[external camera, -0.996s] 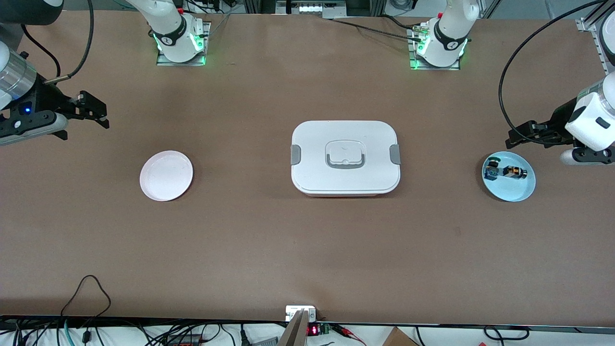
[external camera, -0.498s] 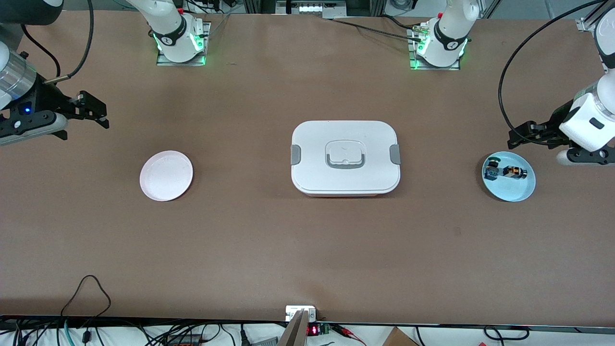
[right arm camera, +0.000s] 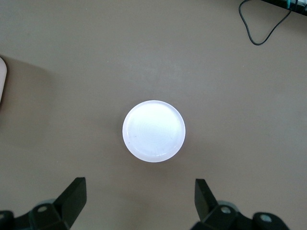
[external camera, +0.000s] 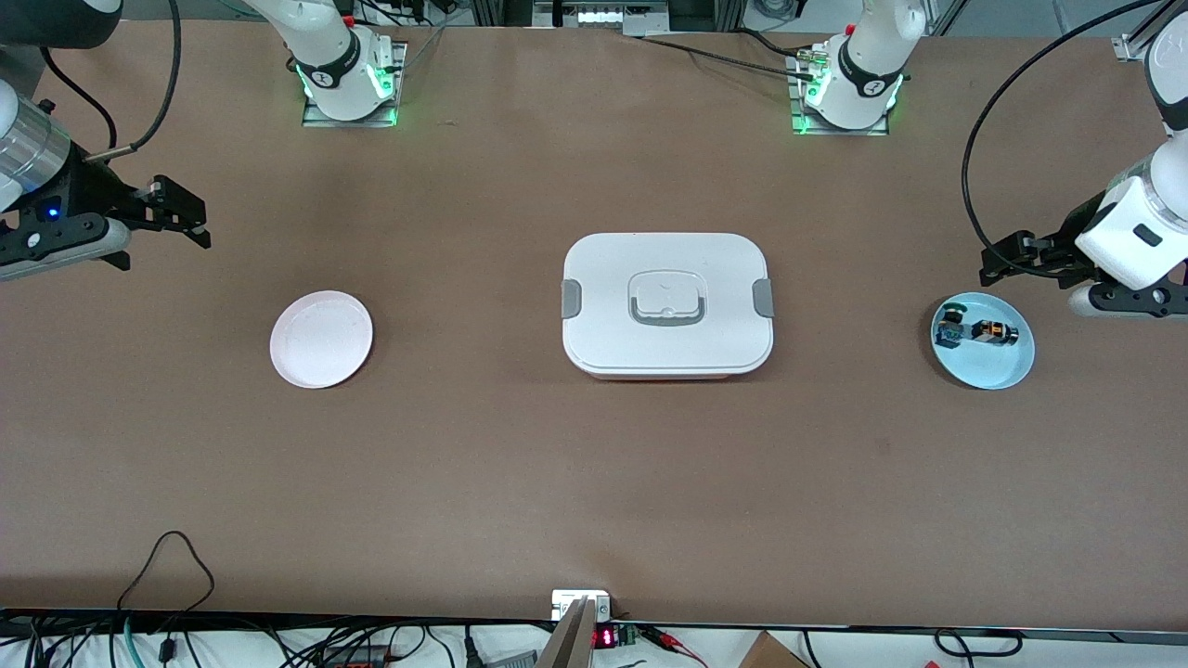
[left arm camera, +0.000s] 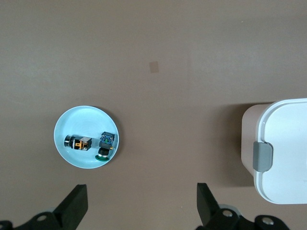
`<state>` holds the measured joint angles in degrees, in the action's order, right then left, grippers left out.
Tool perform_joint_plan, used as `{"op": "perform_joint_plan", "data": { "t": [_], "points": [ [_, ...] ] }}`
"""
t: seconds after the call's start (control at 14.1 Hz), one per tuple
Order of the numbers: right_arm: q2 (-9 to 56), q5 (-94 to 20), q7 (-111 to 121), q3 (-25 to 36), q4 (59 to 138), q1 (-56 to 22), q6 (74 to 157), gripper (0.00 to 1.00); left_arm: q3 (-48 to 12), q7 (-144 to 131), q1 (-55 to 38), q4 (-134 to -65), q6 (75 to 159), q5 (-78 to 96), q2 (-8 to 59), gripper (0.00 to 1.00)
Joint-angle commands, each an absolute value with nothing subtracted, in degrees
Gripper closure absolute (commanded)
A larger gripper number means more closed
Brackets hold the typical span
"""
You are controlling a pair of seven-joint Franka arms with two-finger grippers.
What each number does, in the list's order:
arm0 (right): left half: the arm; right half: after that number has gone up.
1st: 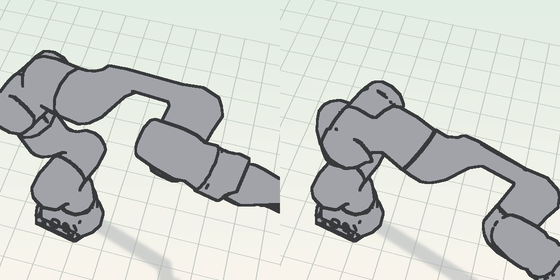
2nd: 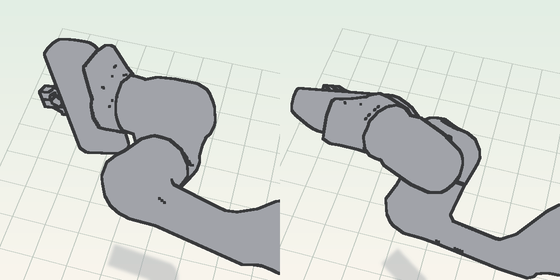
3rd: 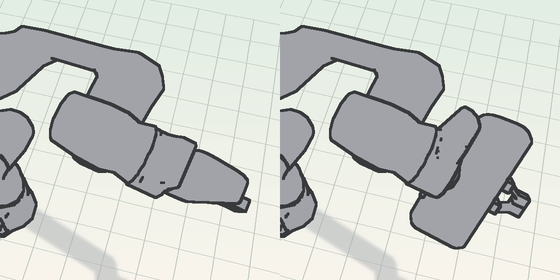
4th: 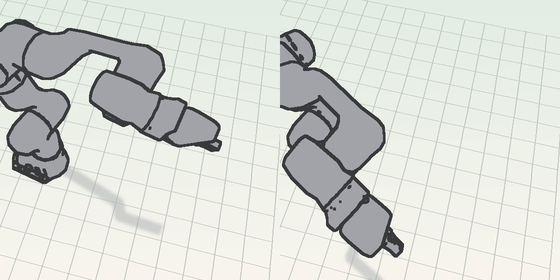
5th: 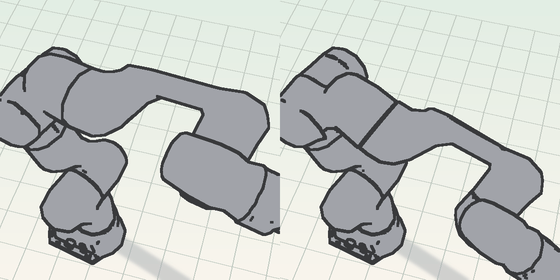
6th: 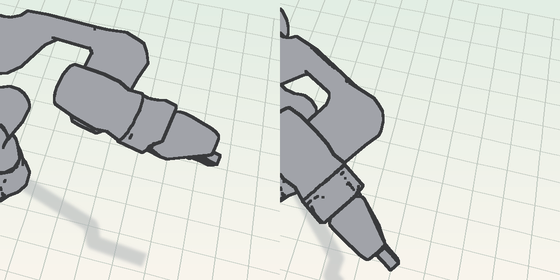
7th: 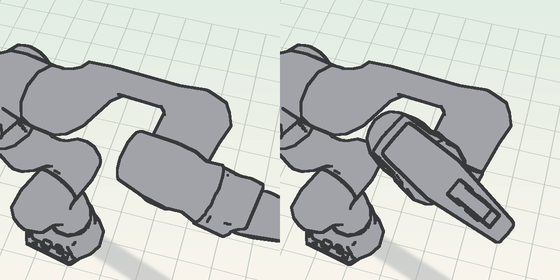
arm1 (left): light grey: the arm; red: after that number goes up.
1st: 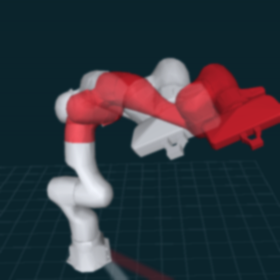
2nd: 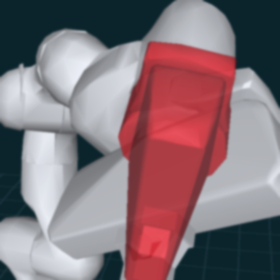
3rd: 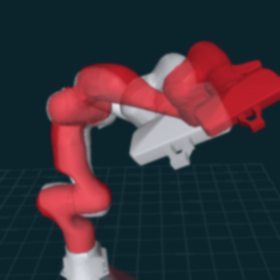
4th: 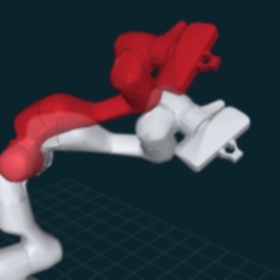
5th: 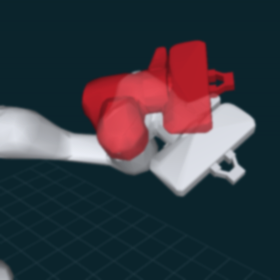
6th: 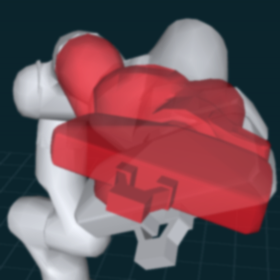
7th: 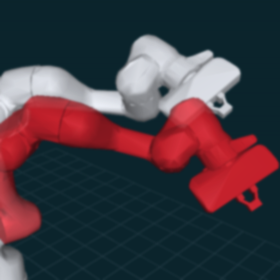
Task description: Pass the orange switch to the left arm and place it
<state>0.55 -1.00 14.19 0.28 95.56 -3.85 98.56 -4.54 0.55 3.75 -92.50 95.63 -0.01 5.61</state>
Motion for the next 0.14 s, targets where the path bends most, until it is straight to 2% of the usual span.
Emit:
{"op": "perform_joint_plan", "data": {
  "t": [0.0, 0.07],
  "points": [
    [0.79, -0.44, 13.80, 0.09, 95.19, -3.78, 99.66, 0.00, -4.48, 1.94, 3.60, -91.06, 93.17, -0.79, 5.63, 0.00],
    [0.70, -0.35, 13.80, 0.09, 95.19, -3.95, 99.93, 0.00, -4.48, 1.67, 3.60, -91.05, 92.73, -0.79, 5.54, 0.00]
  ]
}}
